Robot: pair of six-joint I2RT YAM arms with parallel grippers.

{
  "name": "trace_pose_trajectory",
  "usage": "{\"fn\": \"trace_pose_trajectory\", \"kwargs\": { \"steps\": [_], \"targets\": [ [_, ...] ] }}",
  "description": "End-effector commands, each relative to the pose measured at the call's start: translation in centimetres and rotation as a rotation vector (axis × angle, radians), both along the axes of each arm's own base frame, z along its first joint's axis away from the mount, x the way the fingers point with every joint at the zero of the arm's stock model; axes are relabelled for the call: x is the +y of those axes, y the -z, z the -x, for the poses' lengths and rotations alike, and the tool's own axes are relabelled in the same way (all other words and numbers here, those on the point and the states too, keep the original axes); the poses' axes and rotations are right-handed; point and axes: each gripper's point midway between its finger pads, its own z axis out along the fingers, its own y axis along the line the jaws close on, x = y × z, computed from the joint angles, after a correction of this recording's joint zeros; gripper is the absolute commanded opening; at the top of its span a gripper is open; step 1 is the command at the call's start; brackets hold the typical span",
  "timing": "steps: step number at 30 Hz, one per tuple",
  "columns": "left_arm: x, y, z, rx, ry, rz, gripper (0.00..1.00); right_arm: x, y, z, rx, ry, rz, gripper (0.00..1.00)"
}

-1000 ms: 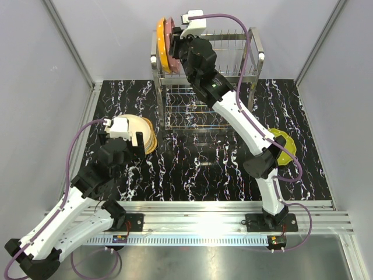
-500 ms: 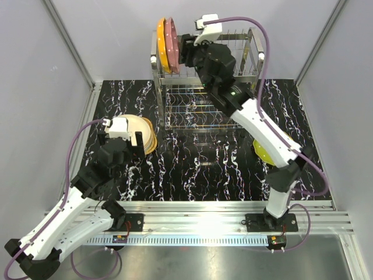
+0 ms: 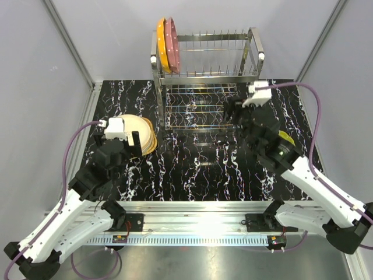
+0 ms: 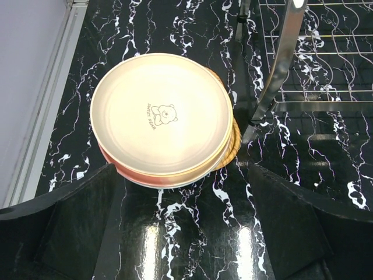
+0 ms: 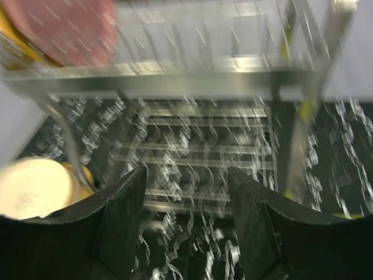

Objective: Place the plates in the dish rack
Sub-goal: Grab a plate with the right arm

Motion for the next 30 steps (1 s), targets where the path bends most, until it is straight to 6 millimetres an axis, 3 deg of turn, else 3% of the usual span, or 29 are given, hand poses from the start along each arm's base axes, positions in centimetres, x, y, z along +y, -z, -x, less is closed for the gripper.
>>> {"fn": "trace_pose_trajectory", "kwargs": {
  "steps": [1,3,4,6,7,10,15,16,22,23,27,30],
  "targets": [
    [0.9,-1.2,-0.3,-0.045,-0.053,0.016,0.99,-4.3,8.8,1.3,0.186,0.209,0.003,0.65],
    [1.2,-1.3,-0.3,-0.046,-0.061,0.017,0.99,-5.7,11.7,2.4,0.234,0.264,-0.059,0.65],
    [1.3,-1.3,-0.3,-0.046,-0.065,0.019,0.99,-6.3,15.1,2.9,0.284,0.283,-0.029,0.65],
    [1.5,-1.3,-0.3,-0.047,-0.074,0.021,0.99,-7.6,18.0,3.6,0.337,0.342,-0.05,0.65],
    [1.6,-1.4,-0.3,-0.046,-0.076,0.022,0.99,-8.4,20.4,4.2,0.384,0.369,-0.013,0.67],
    [1.8,-1.3,-0.4,-0.043,-0.083,0.025,0.99,-10.2,23.5,4.5,0.442,0.45,-0.031,0.69],
    [1.7,-1.0,-0.5,-0.032,-0.08,0.022,0.99,-10.5,27.3,2.7,0.576,0.395,-0.033,0.74],
    [1.6,-1.0,-0.5,-0.03,-0.075,0.023,0.99,-11.7,27.2,1.8,0.587,0.427,-0.056,0.75],
    [1.4,-1.0,-0.4,-0.029,-0.062,0.027,0.99,-12.7,29.9,-1.5,0.714,0.403,-0.024,0.79],
    [1.4,-0.9,-0.4,-0.027,-0.06,0.026,0.99,-13.6,30.3,-1.9,0.73,0.423,-0.018,0.79],
    [1.4,-0.7,-0.4,-0.021,-0.057,0.016,0.99,-13.7,32.8,-2.6,0.819,0.401,-0.003,0.79],
    [1.4,-0.9,-0.4,-0.024,-0.056,0.021,0.99,-14.0,33.5,-3.1,0.837,0.421,0.008,0.78]
  ]
}}
